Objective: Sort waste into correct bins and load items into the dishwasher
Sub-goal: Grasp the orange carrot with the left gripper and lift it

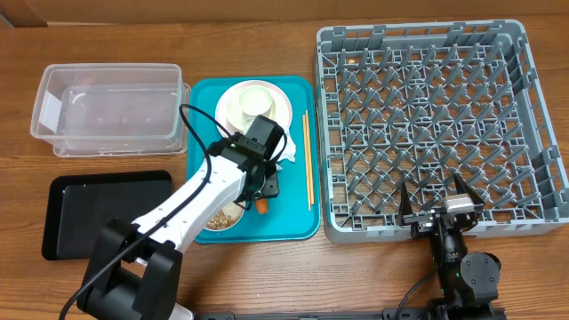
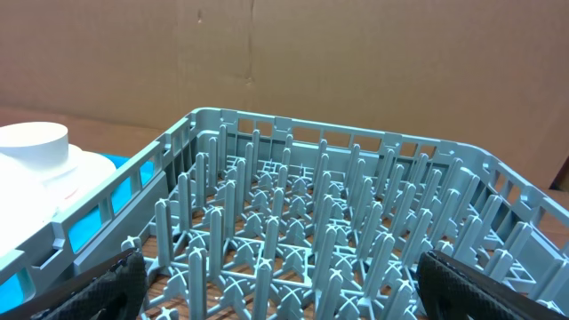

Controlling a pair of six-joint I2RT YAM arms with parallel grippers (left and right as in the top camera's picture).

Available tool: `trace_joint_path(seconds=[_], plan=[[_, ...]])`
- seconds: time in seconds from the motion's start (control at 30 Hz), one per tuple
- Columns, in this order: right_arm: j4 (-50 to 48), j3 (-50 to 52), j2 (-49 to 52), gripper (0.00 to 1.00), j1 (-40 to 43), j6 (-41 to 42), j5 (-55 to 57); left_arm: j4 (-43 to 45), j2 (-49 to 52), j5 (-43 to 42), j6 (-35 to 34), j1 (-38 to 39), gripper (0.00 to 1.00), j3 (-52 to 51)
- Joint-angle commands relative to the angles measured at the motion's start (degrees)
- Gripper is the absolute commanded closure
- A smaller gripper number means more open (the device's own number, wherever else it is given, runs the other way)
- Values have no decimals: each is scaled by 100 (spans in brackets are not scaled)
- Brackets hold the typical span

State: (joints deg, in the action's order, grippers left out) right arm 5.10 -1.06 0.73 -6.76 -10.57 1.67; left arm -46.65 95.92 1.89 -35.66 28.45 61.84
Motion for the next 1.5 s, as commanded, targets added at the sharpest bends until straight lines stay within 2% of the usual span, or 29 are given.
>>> trace_joint_path(seconds=[0.0,0.27,0.4,0.63,0.73,0.83,1.03,1.2,1.47], plan=[[-46,61,-57,0,15,0,-31,46,42,129,-33,-28,50,-72],[-46,61,-57,0,15,0,-31,155,345,83,-9,-28,48,-72],[-46,61,-57,0,13,0,-31,260,660,-275,240,-120,45,-42],[-46,61,-57,0,13,0,-31,256,785,-695,444,-448,45,-17],[-46,61,-57,0,13,0,-31,264,802,-748,487,-452,51,-20],[-46,61,-57,0,15,0,-31,271,802,-748,487,-452,63,-20],[-46,61,-57,0,15,0,-31,146,800,-732,496,-452,68,79],[-46,61,-57,0,15,0,-31,-374,800,-728,621,-452,81,570],[-46,61,-57,0,15,0,-31,-1587,800,-730,782,-444,81,1749]])
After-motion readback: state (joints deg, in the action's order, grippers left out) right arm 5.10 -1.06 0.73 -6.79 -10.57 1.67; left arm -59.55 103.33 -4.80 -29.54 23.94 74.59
